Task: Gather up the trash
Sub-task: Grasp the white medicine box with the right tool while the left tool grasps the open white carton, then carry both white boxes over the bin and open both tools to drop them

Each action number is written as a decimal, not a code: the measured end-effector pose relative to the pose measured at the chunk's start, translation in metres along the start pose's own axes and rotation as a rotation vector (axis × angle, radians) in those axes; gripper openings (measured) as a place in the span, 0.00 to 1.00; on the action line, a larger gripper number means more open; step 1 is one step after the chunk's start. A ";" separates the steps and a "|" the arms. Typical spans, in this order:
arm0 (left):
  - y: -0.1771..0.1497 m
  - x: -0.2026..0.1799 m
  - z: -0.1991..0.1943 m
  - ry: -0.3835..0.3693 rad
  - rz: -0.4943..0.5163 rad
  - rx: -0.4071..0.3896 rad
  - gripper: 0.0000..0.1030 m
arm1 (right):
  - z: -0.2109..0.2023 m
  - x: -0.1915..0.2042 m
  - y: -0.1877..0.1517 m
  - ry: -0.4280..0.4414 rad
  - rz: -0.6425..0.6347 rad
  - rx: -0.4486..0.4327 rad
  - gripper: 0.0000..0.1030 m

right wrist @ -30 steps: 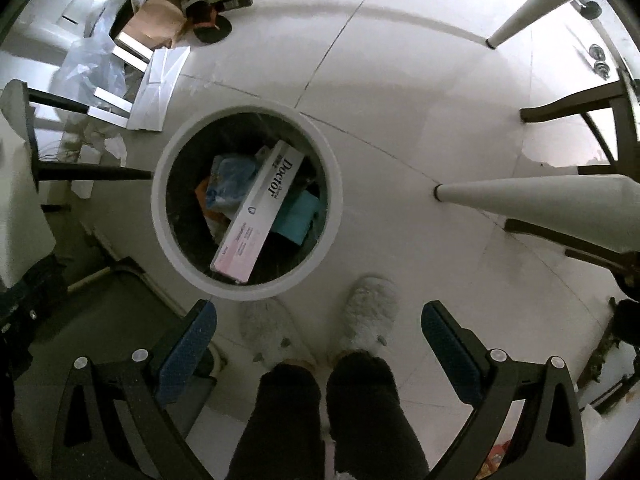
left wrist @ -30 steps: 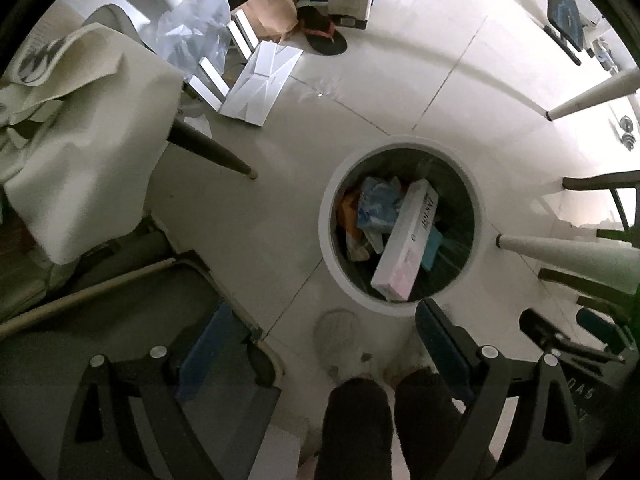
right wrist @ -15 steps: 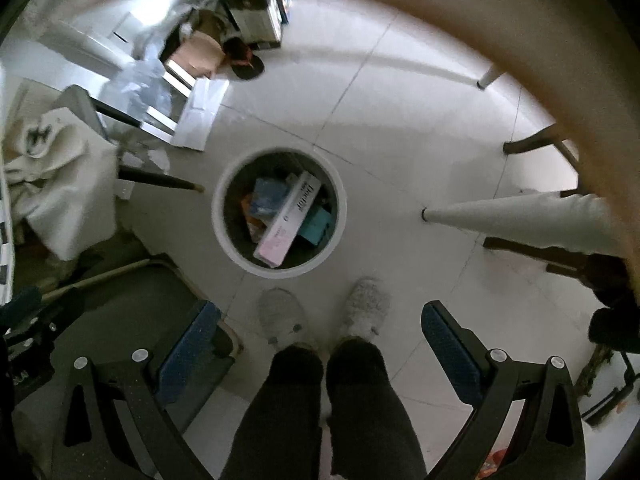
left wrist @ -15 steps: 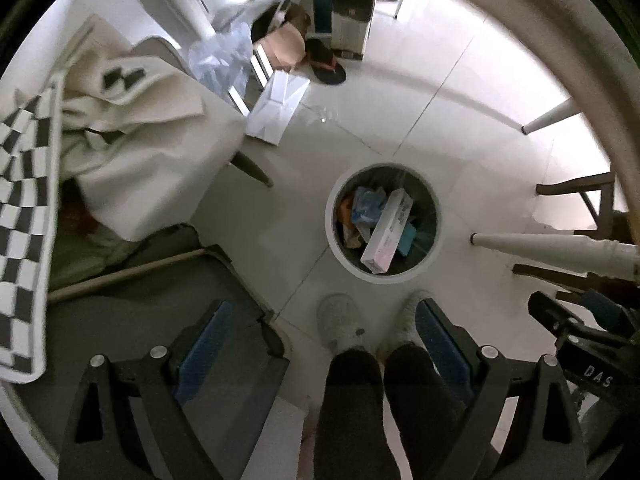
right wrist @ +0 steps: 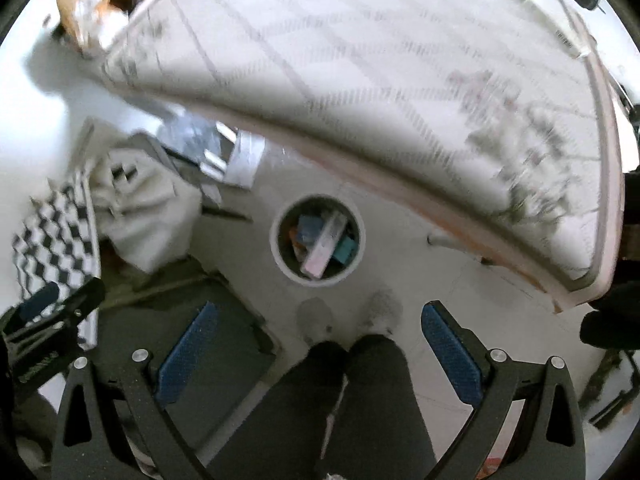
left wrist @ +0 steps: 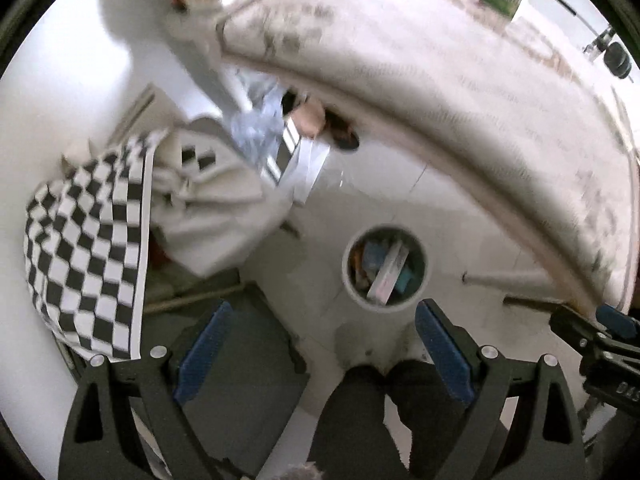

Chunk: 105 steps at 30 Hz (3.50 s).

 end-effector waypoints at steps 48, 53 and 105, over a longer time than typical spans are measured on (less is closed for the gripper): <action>0.474 -0.287 0.085 0.065 0.375 -0.040 0.92 | 0.127 -0.326 0.461 0.072 0.312 0.134 0.31; 0.489 -0.306 0.115 0.019 0.473 0.077 0.92 | 0.139 -0.321 0.472 0.070 0.361 0.199 0.30; 0.183 -0.131 -0.017 -0.178 0.296 0.002 0.84 | 0.003 -0.076 0.174 0.296 0.267 -0.037 0.19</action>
Point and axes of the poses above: each gripper's, at about its wrist camera, not at the fingertips, and z roughly the way its jaws point, x to its left, y to its top, the point moved 10 cm from there along z, roughly the way its jaws point, and after that the axes turned 15 degrees about -y, right-handed, at the moved point
